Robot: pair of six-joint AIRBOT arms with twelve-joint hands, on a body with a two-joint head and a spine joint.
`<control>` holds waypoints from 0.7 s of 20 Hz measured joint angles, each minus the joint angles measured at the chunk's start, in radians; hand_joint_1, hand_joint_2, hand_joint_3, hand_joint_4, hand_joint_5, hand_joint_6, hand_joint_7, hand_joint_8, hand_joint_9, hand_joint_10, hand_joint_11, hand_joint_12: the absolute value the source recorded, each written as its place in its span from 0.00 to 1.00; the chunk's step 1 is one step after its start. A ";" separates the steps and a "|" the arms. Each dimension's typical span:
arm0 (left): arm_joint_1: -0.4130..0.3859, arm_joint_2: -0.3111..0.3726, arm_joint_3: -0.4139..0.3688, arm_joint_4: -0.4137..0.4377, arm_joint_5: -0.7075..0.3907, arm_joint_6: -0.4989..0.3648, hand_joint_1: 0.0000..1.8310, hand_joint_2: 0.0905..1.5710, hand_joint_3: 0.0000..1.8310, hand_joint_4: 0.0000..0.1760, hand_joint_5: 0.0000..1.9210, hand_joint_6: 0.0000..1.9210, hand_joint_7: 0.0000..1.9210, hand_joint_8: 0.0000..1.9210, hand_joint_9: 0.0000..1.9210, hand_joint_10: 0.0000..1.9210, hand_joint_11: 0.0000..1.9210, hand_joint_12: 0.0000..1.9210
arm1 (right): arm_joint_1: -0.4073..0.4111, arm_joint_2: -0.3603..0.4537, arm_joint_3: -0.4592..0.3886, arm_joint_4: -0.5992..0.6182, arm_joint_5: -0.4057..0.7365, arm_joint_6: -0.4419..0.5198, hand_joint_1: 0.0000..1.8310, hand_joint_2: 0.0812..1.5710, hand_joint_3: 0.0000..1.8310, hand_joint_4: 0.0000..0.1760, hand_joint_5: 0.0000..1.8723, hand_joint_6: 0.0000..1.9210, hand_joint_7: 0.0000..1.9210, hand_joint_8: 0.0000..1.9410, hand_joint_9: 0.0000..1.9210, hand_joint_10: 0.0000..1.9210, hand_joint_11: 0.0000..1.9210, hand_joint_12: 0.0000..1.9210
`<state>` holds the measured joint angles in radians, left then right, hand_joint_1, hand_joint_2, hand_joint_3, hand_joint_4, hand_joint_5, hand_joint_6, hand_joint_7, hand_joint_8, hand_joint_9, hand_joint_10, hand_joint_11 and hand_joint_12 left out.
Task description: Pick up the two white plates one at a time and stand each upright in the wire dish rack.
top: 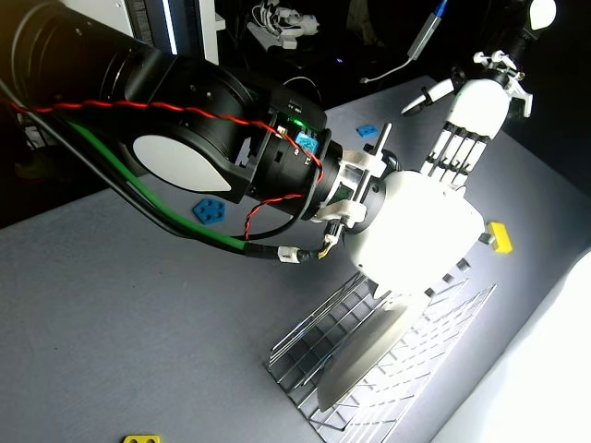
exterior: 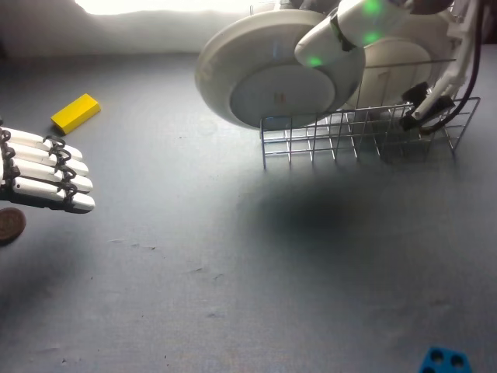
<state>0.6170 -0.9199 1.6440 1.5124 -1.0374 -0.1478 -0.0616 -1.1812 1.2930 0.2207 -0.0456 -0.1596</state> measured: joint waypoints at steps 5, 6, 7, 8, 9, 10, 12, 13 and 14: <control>0.000 0.000 -0.002 0.000 0.000 -0.001 0.00 0.58 0.00 0.00 0.05 0.00 0.03 0.00 0.01 0.00 0.00 0.00 | -0.018 0.012 0.004 -0.002 0.003 -0.016 0.76 0.65 0.00 0.00 0.55 0.47 0.57 0.38 0.59 0.43 0.52 0.46; 0.000 0.000 -0.002 0.000 0.000 -0.001 0.00 0.58 0.00 0.00 0.04 0.00 0.03 0.00 0.01 0.00 0.00 0.00 | -0.020 0.012 0.006 -0.003 0.002 -0.020 0.76 0.65 0.00 0.00 0.55 0.47 0.57 0.37 0.58 0.44 0.52 0.45; 0.000 0.000 -0.002 0.000 0.000 0.000 0.00 0.59 0.00 0.00 0.04 0.00 0.03 0.00 0.01 0.00 0.00 0.00 | -0.026 0.012 0.009 -0.003 0.004 -0.020 0.76 0.65 0.00 0.00 0.55 0.47 0.56 0.39 0.58 0.44 0.52 0.46; 0.000 0.000 -0.002 0.000 0.000 0.000 0.00 0.59 0.00 0.00 0.04 0.00 0.03 0.00 0.00 0.00 0.00 0.00 | -0.034 0.012 0.013 -0.001 0.010 -0.020 0.76 0.65 0.00 0.00 0.54 0.47 0.56 0.41 0.57 0.45 0.51 0.46; 0.000 0.000 -0.002 0.000 0.000 -0.001 0.00 0.59 0.00 0.00 0.04 0.00 0.02 0.00 0.00 0.00 0.00 0.00 | -0.044 0.012 0.019 0.000 0.016 -0.020 0.76 0.65 0.00 0.00 0.55 0.47 0.55 0.41 0.57 0.46 0.52 0.46; 0.000 0.000 -0.002 0.000 0.000 0.000 0.00 0.59 0.00 0.00 0.04 0.00 0.03 0.00 0.00 0.00 0.00 0.00 | -0.050 0.012 0.023 0.000 0.016 -0.021 0.76 0.65 0.00 0.00 0.55 0.46 0.55 0.41 0.57 0.46 0.52 0.46; 0.000 0.000 -0.002 0.000 0.000 -0.001 0.00 0.59 0.00 0.00 0.04 0.00 0.03 0.00 0.01 0.00 0.00 0.00 | -0.058 0.011 0.029 -0.001 0.016 -0.024 0.76 0.65 0.00 0.00 0.55 0.46 0.55 0.41 0.58 0.45 0.51 0.47; -0.002 0.000 -0.002 0.000 0.000 -0.001 0.00 0.59 0.00 0.00 0.05 0.01 0.04 0.01 0.02 0.01 0.00 0.00 | -0.062 0.011 0.031 -0.001 0.018 -0.024 0.76 0.66 0.00 0.00 0.55 0.47 0.54 0.42 0.57 0.46 0.51 0.47; -0.002 0.000 -0.002 0.000 0.000 0.000 0.00 0.59 0.00 0.00 0.05 0.01 0.04 0.01 0.02 0.01 0.00 0.00 | -0.062 0.009 0.032 -0.002 0.017 -0.025 0.76 0.66 0.00 0.00 0.54 0.47 0.54 0.43 0.57 0.46 0.50 0.48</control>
<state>0.6147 -0.9199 1.6421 1.5124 -1.0378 -0.1482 -0.1238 -1.1725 1.3254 0.2192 -0.0284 -0.1844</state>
